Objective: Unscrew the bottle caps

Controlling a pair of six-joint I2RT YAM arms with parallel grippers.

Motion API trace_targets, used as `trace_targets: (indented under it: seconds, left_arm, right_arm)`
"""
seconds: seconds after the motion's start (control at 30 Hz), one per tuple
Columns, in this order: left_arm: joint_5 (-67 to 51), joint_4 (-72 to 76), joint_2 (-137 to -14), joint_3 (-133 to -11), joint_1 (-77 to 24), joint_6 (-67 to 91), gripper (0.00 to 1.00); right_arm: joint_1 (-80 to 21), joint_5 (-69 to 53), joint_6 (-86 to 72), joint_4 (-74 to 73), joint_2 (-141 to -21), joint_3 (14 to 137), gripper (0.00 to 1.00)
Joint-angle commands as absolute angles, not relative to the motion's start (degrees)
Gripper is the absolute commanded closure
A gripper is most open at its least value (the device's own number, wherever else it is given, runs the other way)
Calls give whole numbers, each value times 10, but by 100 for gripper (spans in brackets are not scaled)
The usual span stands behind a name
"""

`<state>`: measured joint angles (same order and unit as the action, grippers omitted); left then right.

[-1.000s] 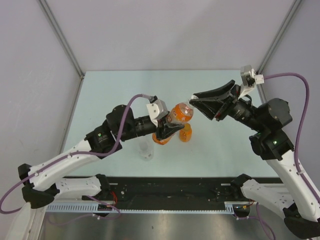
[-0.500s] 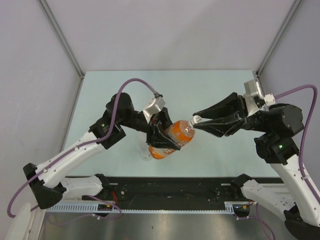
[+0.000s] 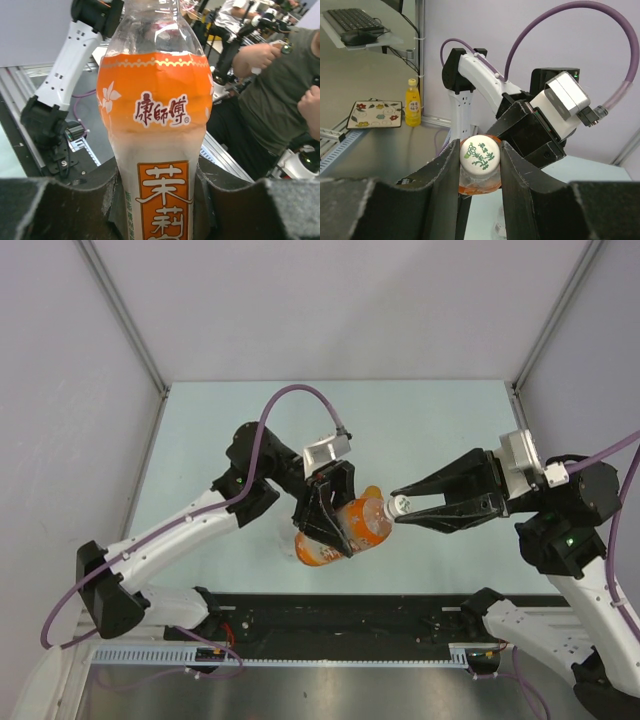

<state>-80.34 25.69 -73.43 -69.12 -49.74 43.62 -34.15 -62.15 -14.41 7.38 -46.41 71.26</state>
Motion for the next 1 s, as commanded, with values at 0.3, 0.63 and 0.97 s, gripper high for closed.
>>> trace_targets:
  seconds: [0.3,0.63,0.97]
  left_arm:
    - [-796,716,-780,-735,-484,752,100]
    - [-800,753,-802,-719,-453,778,100]
    - [-797,789,-829,-718,-423,802,100]
  right_arm:
    - [-359,-749,-125,3,-447,711,100]
    - [-336,-725,-119,-18,-430,715,100]
    - [-307,-669,-103,-56,-421,747,100]
